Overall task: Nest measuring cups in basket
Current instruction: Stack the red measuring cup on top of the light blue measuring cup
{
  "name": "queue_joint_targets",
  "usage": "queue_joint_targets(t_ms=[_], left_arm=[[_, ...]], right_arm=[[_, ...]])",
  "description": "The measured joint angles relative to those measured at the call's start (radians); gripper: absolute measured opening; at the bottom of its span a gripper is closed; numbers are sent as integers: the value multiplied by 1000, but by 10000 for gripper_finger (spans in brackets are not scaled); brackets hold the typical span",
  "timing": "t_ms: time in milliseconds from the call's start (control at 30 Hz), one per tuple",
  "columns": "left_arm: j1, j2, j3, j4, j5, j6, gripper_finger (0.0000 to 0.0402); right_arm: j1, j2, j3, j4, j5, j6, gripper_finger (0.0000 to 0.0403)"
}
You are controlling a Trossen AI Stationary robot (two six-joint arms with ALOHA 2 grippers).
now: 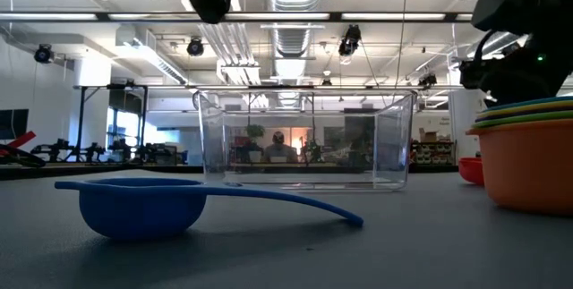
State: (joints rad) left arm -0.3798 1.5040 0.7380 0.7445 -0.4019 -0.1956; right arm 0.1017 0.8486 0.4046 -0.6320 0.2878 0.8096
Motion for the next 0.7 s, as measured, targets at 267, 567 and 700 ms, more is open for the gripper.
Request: queue_joint_targets(t_ms=[267, 567, 700], left_arm=[[0, 0, 0, -8, 0, -5, 61], [-1, 0, -1, -15, 1, -8, 61], [-1, 0, -1, -22, 1, -8, 61]], right_arm=[[0, 57, -1, 17, 0, -25, 58], [3, 18, 64, -9, -1, -103, 9], [31, -6, 151, -33, -31, -180, 9]])
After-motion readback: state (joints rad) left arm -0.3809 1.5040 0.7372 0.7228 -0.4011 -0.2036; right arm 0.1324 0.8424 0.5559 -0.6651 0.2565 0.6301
